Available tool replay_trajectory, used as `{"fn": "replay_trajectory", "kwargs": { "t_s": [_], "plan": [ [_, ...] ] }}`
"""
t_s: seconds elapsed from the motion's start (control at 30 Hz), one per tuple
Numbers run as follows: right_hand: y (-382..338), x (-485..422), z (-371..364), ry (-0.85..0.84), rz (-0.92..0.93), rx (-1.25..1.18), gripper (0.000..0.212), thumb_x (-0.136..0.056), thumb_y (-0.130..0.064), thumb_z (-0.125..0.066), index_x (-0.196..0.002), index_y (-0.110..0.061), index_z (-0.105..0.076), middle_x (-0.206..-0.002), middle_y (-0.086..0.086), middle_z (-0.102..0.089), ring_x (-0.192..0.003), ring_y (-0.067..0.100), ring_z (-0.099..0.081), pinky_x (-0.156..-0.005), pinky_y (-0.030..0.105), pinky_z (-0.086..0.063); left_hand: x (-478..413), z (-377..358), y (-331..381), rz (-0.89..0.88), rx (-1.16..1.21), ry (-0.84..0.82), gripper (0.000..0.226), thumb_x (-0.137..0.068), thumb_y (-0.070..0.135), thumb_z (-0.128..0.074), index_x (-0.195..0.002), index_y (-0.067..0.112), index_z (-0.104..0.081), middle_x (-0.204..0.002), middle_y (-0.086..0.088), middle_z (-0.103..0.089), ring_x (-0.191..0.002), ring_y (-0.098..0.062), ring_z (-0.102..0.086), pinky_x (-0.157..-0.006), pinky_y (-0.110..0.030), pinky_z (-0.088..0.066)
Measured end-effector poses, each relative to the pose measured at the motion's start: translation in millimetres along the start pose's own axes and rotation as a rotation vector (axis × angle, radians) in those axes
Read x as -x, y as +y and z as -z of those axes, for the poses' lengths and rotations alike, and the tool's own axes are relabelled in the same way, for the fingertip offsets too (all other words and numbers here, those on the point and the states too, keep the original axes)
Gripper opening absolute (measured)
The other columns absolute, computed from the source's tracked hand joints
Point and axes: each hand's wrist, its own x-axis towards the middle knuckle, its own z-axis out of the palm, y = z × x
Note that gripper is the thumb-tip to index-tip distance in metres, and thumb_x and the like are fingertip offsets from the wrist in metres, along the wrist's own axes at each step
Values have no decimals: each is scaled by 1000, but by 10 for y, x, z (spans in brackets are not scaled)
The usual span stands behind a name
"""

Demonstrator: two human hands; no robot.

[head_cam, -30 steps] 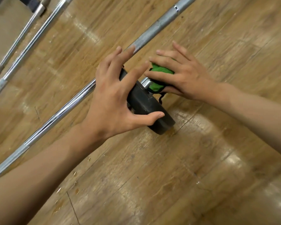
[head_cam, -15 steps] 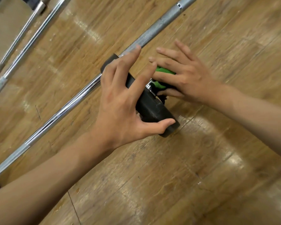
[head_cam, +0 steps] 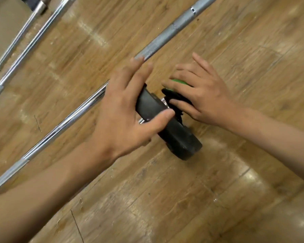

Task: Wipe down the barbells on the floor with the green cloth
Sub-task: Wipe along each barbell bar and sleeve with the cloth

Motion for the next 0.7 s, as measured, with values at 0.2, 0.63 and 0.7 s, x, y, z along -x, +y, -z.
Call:
{"fn": "replay_trajectory", "kwargs": {
  "t_s": [0.2, 0.63, 0.7],
  "plan": [
    [-295, 338, 463, -125, -100, -11, 36, -98, -31, -53, -120, -8, -71, -111, 12, -69, -111, 37, -64, -122, 54, -30, 319, 53, 489, -344, 50, -194, 89, -92, 62, -50, -157, 2, -37, -166, -18, -32, -152, -28, -37, -121, -45, -31],
    [-965, 1401, 1358, -332, -190, -41, 37, -101, -21, -55, -134, -9, -66, -144, 16, -58, -135, 38, -51, -118, 51, -32, 794, -155, 829, -557, 58, -247, 98, -96, 71, -51, -157, -3, -31, -165, -21, -31, -158, -35, -25, -128, -51, -23],
    [-1021, 1571, 1566, -398, -172, -18, 40, -102, -22, -52, -139, -12, -64, -148, 15, -56, -141, 35, -47, -122, 50, -28, 802, -171, 829, -476, 85, -281, 105, -94, 79, -45, -159, -2, -30, -168, -19, -30, -159, -31, -23, -128, -51, -24]
  ]
}}
